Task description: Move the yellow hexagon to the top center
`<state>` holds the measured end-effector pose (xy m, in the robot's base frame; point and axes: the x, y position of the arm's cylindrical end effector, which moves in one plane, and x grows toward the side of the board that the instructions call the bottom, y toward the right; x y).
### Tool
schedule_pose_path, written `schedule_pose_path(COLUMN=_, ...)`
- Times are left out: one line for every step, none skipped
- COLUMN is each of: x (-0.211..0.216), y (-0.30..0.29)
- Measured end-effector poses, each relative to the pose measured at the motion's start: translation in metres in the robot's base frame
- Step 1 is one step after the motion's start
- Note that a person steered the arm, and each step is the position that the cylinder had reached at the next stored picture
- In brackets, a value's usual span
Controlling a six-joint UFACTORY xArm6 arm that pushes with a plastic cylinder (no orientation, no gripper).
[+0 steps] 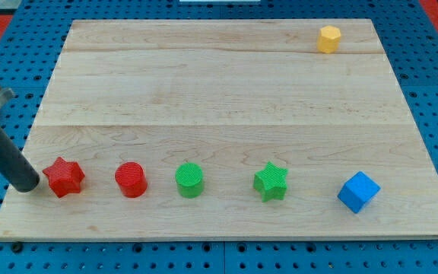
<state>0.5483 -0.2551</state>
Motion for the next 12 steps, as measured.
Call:
schedule_pose_path(x=0.000, y=0.020)
schedule_pose_path(x=0.000, y=0.030)
schedule_pose_path(x=0.008, y=0.036)
schedule_pose_path(x=0.014, y=0.050)
schedule_pose_path(x=0.019, y=-0.020)
schedule_pose_path(x=0.017, y=-0.049)
schedule_pose_path(x=0.000, y=-0.046)
schedule_pose_path(x=-0.091, y=0.044)
schedule_pose_path(x=-0.132, y=0.194)
schedule_pose_path(x=-0.132, y=0.346)
schedule_pose_path(x=-0.162, y=0.497)
schedule_pose_path(x=-0.224, y=0.551)
